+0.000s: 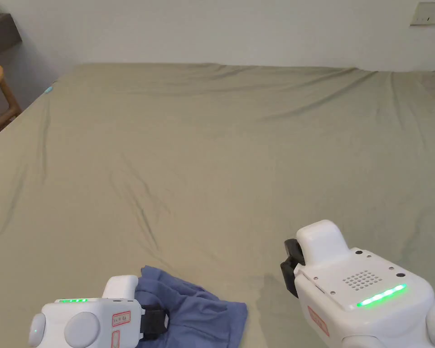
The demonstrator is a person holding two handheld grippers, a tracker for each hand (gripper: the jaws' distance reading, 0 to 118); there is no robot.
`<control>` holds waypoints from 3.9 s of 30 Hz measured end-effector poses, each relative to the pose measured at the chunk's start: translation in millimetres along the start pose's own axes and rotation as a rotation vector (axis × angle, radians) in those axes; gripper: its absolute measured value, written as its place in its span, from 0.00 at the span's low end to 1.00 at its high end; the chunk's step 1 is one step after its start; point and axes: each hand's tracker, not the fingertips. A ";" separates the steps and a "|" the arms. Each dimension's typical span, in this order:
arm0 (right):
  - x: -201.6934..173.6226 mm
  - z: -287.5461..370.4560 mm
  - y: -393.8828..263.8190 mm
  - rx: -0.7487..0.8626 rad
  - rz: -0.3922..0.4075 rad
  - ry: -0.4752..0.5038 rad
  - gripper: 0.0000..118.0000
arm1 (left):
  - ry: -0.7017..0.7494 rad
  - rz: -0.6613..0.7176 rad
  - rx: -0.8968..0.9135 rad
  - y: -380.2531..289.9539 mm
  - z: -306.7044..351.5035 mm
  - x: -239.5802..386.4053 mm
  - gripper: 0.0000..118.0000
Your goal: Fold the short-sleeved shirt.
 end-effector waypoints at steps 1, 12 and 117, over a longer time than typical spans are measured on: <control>-2.9 5.2 6.5 0.026 -0.009 -0.011 0.01 | 0.035 -0.001 0.000 -1.0 3.6 -8.8 0.25; -49.4 25.5 41.5 0.160 0.038 -0.065 0.01 | 0.427 -0.129 0.036 12.2 27.8 -119.2 0.25; 10.6 140.3 20.1 0.400 -0.025 -0.313 0.01 | 0.271 -0.379 1.123 -14.9 195.0 220.9 0.00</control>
